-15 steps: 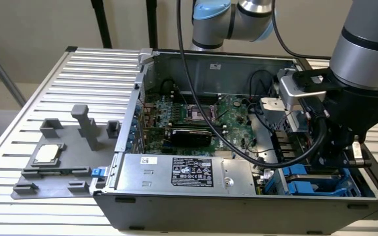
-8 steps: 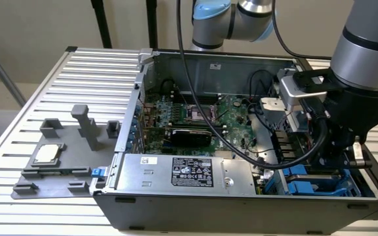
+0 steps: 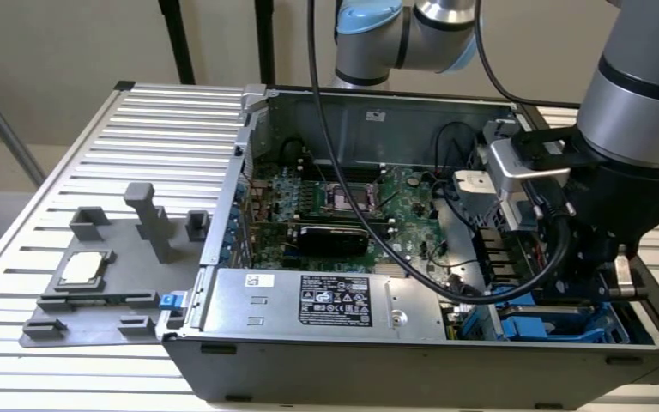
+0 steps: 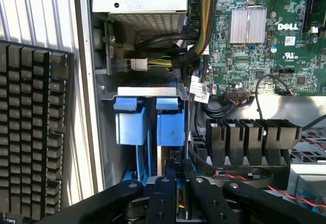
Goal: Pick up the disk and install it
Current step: 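Insert the second disk wire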
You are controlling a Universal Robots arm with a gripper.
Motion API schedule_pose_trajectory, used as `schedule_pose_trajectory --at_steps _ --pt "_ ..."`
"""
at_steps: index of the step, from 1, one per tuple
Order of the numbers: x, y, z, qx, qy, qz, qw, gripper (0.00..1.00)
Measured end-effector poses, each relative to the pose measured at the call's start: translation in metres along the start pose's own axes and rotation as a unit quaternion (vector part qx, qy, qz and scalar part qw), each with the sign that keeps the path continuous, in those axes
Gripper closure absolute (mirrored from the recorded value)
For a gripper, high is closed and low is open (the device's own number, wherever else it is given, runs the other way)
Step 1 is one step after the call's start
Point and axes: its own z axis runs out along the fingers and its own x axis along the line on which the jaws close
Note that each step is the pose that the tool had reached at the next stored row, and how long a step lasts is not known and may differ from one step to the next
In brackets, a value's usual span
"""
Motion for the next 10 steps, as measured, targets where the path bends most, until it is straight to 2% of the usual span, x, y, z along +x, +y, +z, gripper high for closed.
schedule_pose_trajectory --at_steps 3,6,7,10 --pt "0.0 -0.0001 -0.0007 -0.0002 -0.0028 0.0 1.0 0.84" --pt "0.001 -0.0013 -0.0075 -0.0006 -0.0058 0.001 1.0 0.82" --pt "0.002 -0.0016 -0.0102 -0.0007 -0.0063 0.001 1.0 0.75" --pt "0.003 0.0028 -0.0151 -0.0008 -0.0081 0.001 1.0 0.75"
